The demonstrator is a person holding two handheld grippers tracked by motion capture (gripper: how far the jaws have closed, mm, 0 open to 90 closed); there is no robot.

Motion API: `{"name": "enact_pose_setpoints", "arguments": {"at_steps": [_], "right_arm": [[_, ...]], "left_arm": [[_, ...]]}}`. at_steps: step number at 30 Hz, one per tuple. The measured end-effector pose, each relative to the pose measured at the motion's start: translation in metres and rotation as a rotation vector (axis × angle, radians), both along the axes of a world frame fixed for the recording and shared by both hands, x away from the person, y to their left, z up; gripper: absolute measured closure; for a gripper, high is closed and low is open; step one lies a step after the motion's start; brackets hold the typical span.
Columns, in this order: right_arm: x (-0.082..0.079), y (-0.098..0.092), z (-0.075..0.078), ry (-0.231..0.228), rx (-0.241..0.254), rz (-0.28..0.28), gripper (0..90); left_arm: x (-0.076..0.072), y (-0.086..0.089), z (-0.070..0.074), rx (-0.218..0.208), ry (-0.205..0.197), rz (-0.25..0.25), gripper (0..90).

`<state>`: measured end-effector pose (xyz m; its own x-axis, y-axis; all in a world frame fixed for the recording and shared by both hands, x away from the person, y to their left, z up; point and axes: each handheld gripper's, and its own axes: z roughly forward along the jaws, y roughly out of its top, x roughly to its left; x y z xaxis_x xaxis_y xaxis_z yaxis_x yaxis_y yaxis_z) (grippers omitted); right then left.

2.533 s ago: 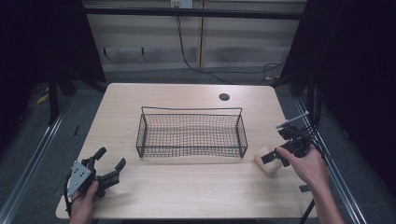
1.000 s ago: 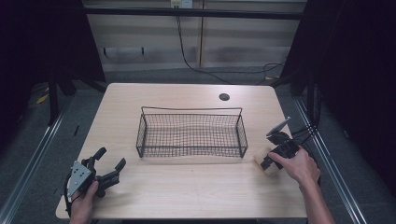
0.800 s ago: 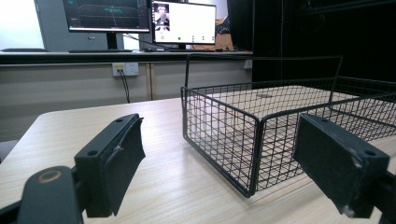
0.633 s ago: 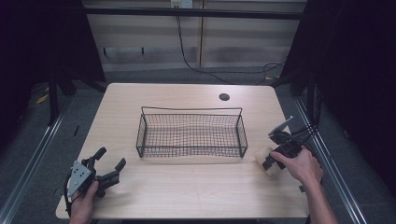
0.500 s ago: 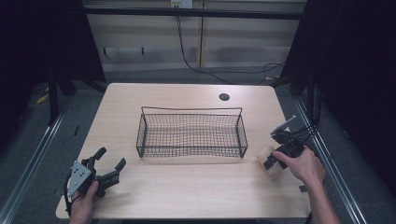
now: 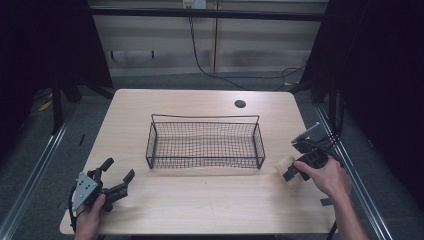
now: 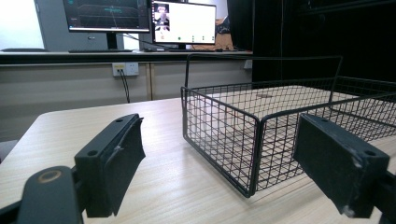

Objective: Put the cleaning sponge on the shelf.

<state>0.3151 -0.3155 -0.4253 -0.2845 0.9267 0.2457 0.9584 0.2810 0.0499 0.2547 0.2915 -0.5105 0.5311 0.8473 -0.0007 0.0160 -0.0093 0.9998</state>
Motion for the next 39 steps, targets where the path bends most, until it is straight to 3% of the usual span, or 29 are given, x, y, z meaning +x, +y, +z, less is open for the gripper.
{"name": "enact_pose_setpoints", "arguments": {"at_steps": [9,16,23,26,39], "right_arm": [[-0.002,0.003,0.012,-0.011,0.026,0.01,29.7],[0.0,0.007,0.016,-0.001,0.015,0.021,29.7],[0.0,0.012,0.032,-0.022,0.01,0.036,29.7],[-0.001,0.014,0.038,-0.031,0.037,0.044,29.7],[-0.003,0.023,0.062,-0.055,0.066,0.077,29.7]], "left_arm": [[0.0,0.0,0.0,0.0,0.0,0.0,15.7],[0.0,0.0,0.0,0.0,0.0,0.0,15.7],[0.0,0.0,0.0,-0.003,0.001,0.003,15.7],[0.0,0.0,0.0,-0.003,0.001,0.004,15.7],[0.0,0.0,0.0,-0.004,0.001,0.004,15.7]]}}
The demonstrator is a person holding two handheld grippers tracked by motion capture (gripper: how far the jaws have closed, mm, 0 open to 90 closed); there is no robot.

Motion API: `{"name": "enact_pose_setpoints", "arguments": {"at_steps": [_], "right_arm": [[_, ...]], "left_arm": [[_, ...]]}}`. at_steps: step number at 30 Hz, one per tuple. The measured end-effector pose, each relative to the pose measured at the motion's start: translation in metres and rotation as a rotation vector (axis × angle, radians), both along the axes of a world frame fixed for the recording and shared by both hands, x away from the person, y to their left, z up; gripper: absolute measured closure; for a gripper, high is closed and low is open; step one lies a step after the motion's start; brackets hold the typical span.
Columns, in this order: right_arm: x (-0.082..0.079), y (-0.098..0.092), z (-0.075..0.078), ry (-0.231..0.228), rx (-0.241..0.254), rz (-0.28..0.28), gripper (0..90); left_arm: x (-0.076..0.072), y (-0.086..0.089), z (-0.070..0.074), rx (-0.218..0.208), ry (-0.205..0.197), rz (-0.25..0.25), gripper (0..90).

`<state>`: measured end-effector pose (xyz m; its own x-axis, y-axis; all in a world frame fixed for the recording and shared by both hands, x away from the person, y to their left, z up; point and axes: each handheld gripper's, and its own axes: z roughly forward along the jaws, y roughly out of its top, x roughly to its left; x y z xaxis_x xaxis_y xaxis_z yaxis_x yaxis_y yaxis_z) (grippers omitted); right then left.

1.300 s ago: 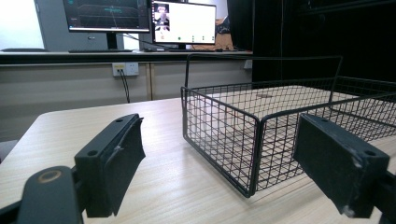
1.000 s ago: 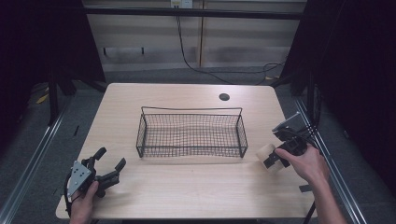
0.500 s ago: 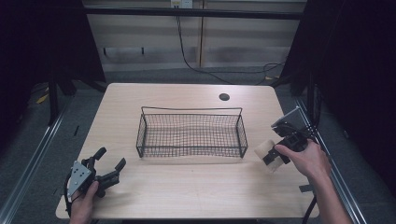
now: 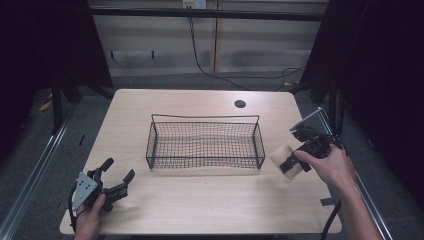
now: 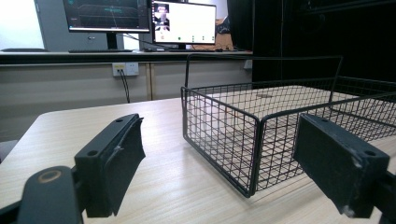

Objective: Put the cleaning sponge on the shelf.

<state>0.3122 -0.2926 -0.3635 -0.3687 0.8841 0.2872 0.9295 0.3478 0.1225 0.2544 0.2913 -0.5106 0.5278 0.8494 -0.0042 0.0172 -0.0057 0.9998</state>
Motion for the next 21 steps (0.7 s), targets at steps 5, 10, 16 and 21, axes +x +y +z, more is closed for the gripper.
{"name": "enact_pose_setpoints", "arguments": {"at_steps": [5,10,16,21], "right_arm": [[0.0,0.002,0.006,-0.007,0.019,0.006,29.7],[0.003,0.006,0.011,-0.012,0.033,0.007,29.7],[0.009,0.016,0.018,-0.027,0.019,0.002,29.7],[0.016,0.025,0.022,-0.035,0.004,0.0,29.6]], "left_arm": [[0.0,0.0,0.0,0.0,0.0,0.0,15.7],[0.0,0.0,0.0,0.002,-0.001,-0.003,15.7],[0.0,0.0,0.0,0.003,-0.001,-0.003,15.7],[0.0,0.0,0.0,0.0,0.0,0.0,15.7]]}}
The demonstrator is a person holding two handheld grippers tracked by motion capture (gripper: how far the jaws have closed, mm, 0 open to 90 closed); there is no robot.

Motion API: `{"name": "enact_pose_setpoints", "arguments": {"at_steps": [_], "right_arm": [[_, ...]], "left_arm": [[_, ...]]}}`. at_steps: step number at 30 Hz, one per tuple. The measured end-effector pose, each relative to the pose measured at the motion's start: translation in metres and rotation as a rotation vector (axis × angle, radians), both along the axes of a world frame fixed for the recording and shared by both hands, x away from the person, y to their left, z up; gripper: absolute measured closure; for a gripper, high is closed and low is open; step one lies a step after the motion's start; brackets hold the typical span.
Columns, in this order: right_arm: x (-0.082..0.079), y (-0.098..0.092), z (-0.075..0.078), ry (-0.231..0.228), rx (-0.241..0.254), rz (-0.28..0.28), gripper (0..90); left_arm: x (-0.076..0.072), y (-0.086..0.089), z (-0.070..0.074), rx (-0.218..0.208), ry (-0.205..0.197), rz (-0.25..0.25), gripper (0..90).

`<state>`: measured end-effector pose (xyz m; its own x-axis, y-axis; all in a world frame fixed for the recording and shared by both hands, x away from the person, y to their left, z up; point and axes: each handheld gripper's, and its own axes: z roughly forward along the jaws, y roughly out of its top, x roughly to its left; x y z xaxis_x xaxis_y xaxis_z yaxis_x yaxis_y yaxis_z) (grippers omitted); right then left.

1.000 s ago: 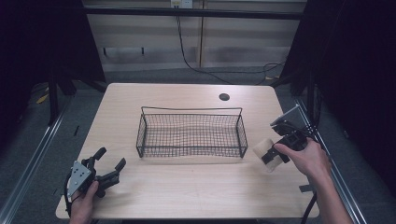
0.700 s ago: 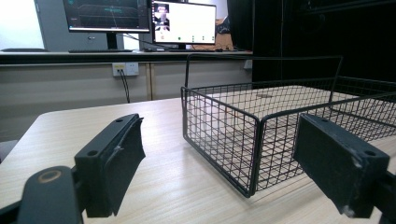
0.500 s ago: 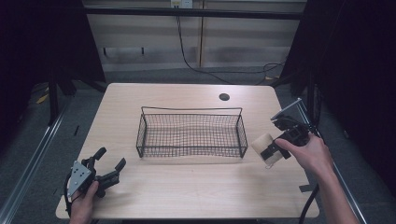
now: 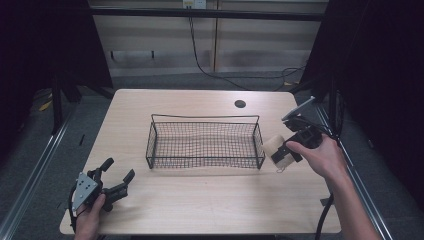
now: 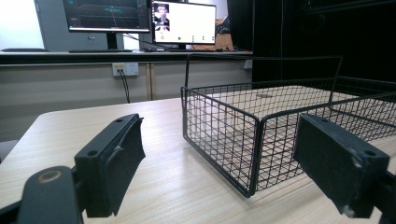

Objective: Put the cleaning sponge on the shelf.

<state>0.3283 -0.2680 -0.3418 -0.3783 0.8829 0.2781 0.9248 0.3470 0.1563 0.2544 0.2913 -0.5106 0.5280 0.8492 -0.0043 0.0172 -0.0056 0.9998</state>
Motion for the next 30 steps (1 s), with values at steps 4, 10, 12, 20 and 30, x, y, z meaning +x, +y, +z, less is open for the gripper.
{"name": "enact_pose_setpoints", "arguments": {"at_steps": [4,10,12,20,30], "right_arm": [[0.005,0.008,0.005,-0.012,0.008,-0.002,29.7],[0.011,0.013,0.008,-0.011,0.016,-0.009,29.6],[0.013,0.015,0.008,-0.023,0.032,-0.021,29.6],[0.025,0.025,0.005,-0.009,0.03,-0.034,29.6],[0.039,0.041,0.003,0.001,0.031,-0.052,29.6]], "left_arm": [[0.0,0.0,0.0,0.0,0.0,0.0,15.7],[0.0,0.0,0.0,0.003,-0.001,-0.003,15.7],[0.0,0.0,0.0,0.0,0.0,0.0,15.7],[0.0,0.0,0.0,0.0,0.001,-0.005,15.7],[0.0,0.0,0.0,-0.004,0.003,-0.005,15.7]]}}
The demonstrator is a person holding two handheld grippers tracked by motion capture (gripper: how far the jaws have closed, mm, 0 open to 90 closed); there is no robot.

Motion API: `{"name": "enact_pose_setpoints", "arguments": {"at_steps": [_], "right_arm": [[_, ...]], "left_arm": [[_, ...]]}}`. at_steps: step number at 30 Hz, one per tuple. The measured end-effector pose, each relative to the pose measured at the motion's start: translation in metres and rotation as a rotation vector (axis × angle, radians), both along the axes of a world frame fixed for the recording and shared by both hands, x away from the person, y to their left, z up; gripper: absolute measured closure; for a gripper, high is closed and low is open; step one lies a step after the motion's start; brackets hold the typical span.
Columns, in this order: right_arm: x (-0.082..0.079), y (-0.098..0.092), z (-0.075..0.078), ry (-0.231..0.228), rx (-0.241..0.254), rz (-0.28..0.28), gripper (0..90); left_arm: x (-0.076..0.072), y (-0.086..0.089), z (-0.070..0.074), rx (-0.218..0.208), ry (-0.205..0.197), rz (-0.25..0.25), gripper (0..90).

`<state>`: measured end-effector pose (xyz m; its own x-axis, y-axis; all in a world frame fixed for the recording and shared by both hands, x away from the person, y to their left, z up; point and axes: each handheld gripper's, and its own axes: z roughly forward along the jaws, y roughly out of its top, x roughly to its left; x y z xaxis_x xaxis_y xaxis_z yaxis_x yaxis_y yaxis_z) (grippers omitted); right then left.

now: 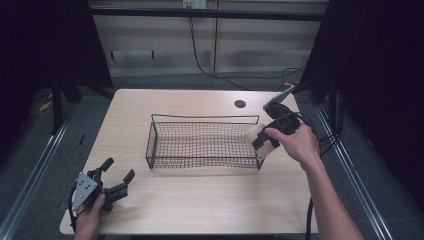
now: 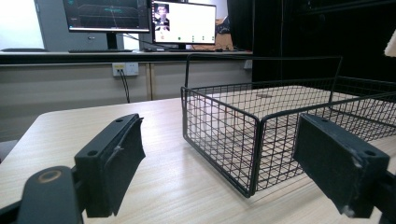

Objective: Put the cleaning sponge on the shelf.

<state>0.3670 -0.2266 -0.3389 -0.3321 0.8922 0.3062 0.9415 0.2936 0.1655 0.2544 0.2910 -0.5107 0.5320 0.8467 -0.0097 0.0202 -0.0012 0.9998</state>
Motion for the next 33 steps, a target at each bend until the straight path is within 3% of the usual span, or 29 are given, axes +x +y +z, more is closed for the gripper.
{"name": "enact_pose_setpoints", "arguments": {"at_steps": [2,20,33], "right_arm": [[0.002,0.002,0.0,-0.002,0.022,-0.009,29.6],[0.02,0.02,0.0,-0.001,-0.015,-0.08,29.5],[0.03,0.03,-0.021,0.016,-0.036,-0.166,29.5]], "left_arm": [[0.0,0.0,0.0,0.004,-0.003,0.005,15.7],[0.0,0.0,0.0,0.004,-0.003,0.004,15.7],[0.0,0.0,0.0,0.004,-0.003,0.003,15.7]]}}
